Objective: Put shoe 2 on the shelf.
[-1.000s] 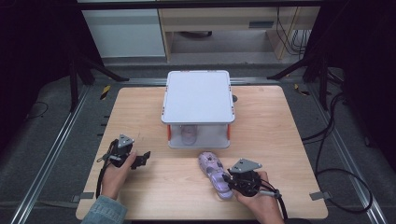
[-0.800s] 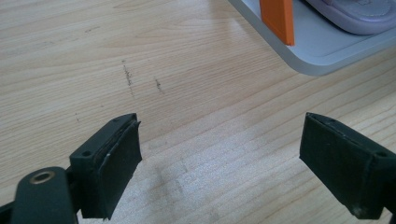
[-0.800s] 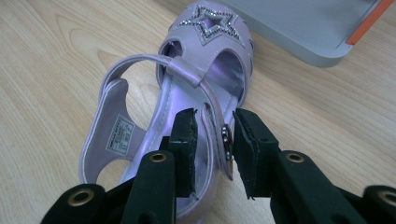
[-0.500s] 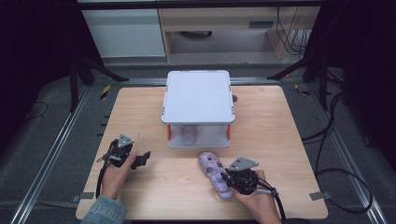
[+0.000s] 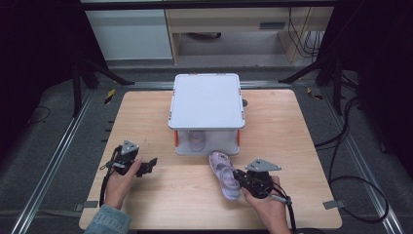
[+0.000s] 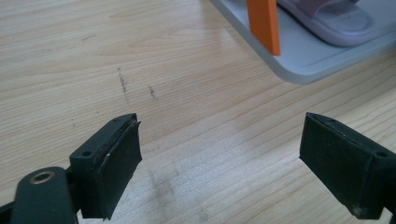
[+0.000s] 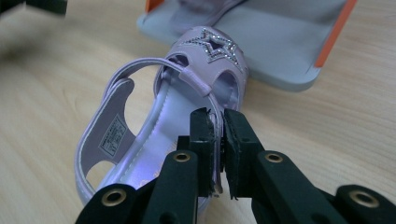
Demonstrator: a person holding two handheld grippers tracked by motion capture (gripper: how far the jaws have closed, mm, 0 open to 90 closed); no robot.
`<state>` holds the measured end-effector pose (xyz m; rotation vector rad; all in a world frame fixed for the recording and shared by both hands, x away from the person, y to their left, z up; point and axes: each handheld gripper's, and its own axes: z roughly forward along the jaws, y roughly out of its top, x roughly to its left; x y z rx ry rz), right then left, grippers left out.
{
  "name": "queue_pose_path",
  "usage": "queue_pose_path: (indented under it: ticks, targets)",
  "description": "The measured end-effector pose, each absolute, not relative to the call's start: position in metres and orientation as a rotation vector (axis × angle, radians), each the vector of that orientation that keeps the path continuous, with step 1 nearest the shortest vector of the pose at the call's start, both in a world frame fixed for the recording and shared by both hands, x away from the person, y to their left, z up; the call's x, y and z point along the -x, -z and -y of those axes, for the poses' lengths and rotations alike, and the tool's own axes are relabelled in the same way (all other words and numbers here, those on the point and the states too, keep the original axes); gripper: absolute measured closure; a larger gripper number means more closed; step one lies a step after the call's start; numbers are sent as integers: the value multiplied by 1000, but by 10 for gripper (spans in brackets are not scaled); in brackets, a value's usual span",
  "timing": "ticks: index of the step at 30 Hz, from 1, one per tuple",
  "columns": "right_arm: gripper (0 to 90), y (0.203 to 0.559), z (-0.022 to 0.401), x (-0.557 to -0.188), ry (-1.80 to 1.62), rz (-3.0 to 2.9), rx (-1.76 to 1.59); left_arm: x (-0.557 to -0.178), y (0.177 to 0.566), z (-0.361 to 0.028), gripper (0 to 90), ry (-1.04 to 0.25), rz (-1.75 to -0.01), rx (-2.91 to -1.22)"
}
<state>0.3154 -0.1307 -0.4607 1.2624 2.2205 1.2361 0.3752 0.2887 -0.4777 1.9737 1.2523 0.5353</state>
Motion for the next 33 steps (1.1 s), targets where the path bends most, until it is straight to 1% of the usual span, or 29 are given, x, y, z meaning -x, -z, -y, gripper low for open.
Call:
queue_pose_path:
  ticks: [6, 9, 10, 11, 16, 22, 26, 33]
  targets:
    - [829, 460, 128, -332, -1313, -2079, -1371, -380, 452, -292, 117, -533, -1241, -1925]
    - [829, 461, 121, -342, -1323, -2032, -1391, -384, 432, -294, 121, -553, -1212, -1926]
    - [829, 462, 119, -345, -1324, -2021, -1398, -384, 432, -294, 123, -553, -1212, -1926]
    - [829, 463, 117, -348, -1321, -2012, -1402, -386, 422, -295, 123, -551, -1194, -1923]
    - [829, 468, 112, -357, -1330, -1982, -1427, -394, 406, -294, 134, -539, -1170, -1922]
    - [829, 475, 110, -370, -1340, -1946, -1461, -402, 385, -286, 154, -523, -1132, -1901]
    - [828, 477, 108, -380, -1356, -1911, -1481, -408, 370, -275, 155, -517, -1080, -1921]
    - [829, 477, 107, -388, -1365, -1892, -1487, -414, 354, -261, 160, -510, -1034, -1919]
